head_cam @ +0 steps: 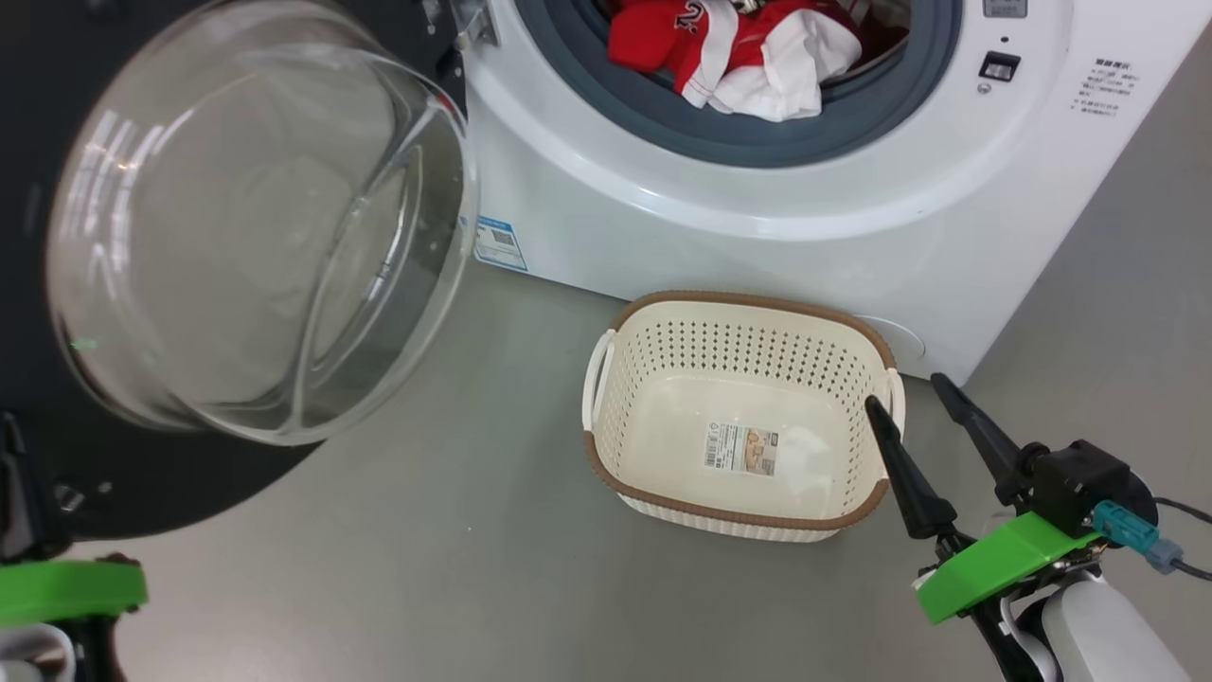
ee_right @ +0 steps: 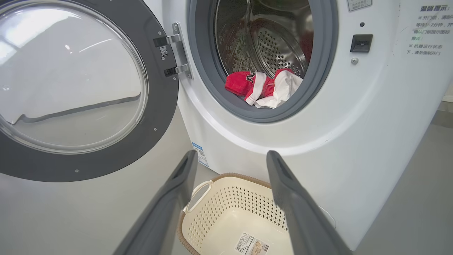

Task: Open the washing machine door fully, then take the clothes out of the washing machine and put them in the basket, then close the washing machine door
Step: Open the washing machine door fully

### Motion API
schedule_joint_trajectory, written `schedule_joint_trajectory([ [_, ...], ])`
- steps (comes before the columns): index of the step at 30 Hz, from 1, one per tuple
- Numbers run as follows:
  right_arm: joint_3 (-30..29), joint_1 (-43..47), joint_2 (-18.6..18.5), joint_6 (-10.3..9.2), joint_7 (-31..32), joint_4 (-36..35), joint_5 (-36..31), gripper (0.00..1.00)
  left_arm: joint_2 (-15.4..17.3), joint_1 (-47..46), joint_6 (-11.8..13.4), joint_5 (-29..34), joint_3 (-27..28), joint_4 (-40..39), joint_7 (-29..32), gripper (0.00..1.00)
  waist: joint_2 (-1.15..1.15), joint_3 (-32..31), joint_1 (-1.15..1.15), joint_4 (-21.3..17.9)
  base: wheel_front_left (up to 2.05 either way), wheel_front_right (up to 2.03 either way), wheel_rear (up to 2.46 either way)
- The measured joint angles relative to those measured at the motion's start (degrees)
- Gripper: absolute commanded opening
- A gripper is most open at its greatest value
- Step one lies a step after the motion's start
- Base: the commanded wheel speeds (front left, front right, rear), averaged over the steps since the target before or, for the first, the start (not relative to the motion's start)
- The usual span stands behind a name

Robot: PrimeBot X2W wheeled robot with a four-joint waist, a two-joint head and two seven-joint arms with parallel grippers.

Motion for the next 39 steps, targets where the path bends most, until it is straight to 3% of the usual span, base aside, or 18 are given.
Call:
schedule_joint_trajectory([
  [22,0.13,-2.74,-0.63,0.00,0.00,0.04,-0.46,1.00,5.14,-11.65,-0.02,0.38,5.84,14.55,-0.07,0.00,0.00,3.57,0.00,-2.23,0.00,0.00,0.00],
  [34,0.23,-2.61,-0.23,0.00,0.00,0.13,-0.45,1.00,5.11,-10.39,-0.07,0.36,5.58,14.54,-0.07,0.00,0.00,1.47,0.00,-2.50,0.00,0.00,0.00],
  [35,0.31,-2.54,-0.14,0.00,0.00,0.13,-0.45,1.00,4.83,-9.72,-0.07,0.26,5.38,14.03,-0.07,0.29,0.00,1.26,0.00,-2.49,0.00,0.00,0.00],
  [36,0.33,-2.43,-0.03,0.00,0.00,0.13,-0.44,1.00,4.50,-9.00,-0.07,0.03,5.13,13.51,-0.07,0.45,0.00,1.04,0.00,-2.46,0.00,0.00,0.00],
  [38,0.35,-2.11,0.12,0.00,0.00,0.16,-0.40,1.00,3.81,-7.50,-0.07,-0.94,4.32,12.38,-0.07,1.00,0.00,0.58,0.00,-2.39,0.00,0.00,0.00],
  [39,0.35,-2.01,0.16,0.00,0.00,0.23,-0.38,1.00,3.45,-6.79,-0.07,-1.35,3.92,11.87,-0.07,1.00,0.00,0.32,0.00,-2.36,0.00,0.00,0.00],
])
